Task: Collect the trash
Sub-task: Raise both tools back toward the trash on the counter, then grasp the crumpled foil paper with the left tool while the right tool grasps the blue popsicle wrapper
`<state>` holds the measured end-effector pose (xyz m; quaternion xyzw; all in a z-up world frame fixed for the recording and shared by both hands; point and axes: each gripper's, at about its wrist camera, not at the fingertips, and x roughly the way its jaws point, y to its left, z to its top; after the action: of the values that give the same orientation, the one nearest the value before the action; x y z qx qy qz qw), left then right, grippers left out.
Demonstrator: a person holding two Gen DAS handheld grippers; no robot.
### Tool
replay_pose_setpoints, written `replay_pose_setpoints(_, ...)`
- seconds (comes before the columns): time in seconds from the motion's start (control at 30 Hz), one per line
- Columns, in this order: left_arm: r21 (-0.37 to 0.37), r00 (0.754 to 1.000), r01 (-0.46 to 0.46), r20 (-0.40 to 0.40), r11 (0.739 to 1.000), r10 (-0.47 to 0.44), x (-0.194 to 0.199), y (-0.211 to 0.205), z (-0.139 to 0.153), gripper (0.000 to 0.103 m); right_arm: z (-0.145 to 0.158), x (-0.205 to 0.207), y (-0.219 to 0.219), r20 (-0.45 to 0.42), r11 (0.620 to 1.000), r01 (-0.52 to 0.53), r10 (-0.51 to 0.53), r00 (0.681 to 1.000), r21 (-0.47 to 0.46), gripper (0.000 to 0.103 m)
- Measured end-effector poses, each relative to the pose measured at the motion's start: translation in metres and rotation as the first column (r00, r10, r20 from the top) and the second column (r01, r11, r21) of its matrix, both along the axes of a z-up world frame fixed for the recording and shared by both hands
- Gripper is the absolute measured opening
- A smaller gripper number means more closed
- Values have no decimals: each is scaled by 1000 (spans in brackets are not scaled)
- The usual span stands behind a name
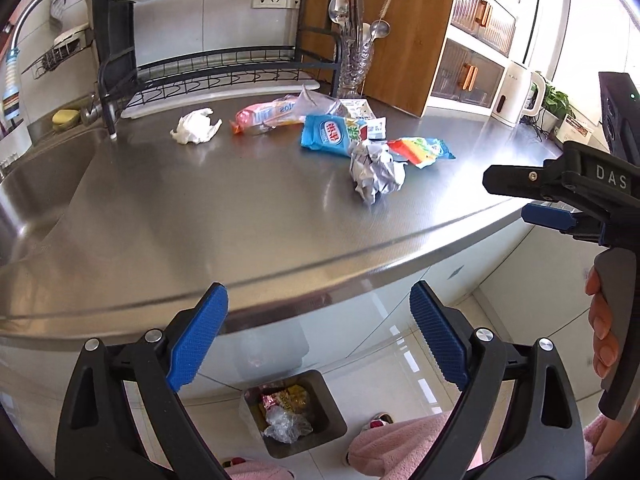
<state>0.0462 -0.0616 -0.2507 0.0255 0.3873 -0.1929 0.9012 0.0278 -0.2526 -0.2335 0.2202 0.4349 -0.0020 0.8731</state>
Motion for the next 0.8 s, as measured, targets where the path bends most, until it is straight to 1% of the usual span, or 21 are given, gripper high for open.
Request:
replay_pose_setpoints(0.17, -9, 999, 36, 13, 999, -36, 28, -24, 7, 88, 3, 36, -12, -32, 1000, 26, -26, 999, -14, 100)
replay_pose_setpoints(0.33, -16, 998, 67, -10, 998, -67, 58, -49, 4, 87, -6, 76, -26, -79, 998, 51, -47, 996, 39, 98)
replay_pose_setpoints(0.43, -3, 997, 79, -11, 997, -79, 74, -62, 3, 87, -11, 96, -30, -98, 997, 63, -60, 993, 36, 95)
replay_pose_setpoints(0.6, 0, 996, 93, -11, 996, -93, 97, -75, 1, 87, -28, 122, -34, -153, 996, 67, -57, 987, 63, 86)
replay_pose_setpoints(0.77, 24, 993, 112, -25, 993, -111, 117, -88, -10, 86, -38, 140, -38, -166, 994, 82, -69, 984, 74, 86)
replay_pose_setpoints(0.8, 28, 993, 113, -27, 993, -112, 120, -90, -12, 84, -40, 143, -39, -169, 994, 81, -67, 983, 77, 85)
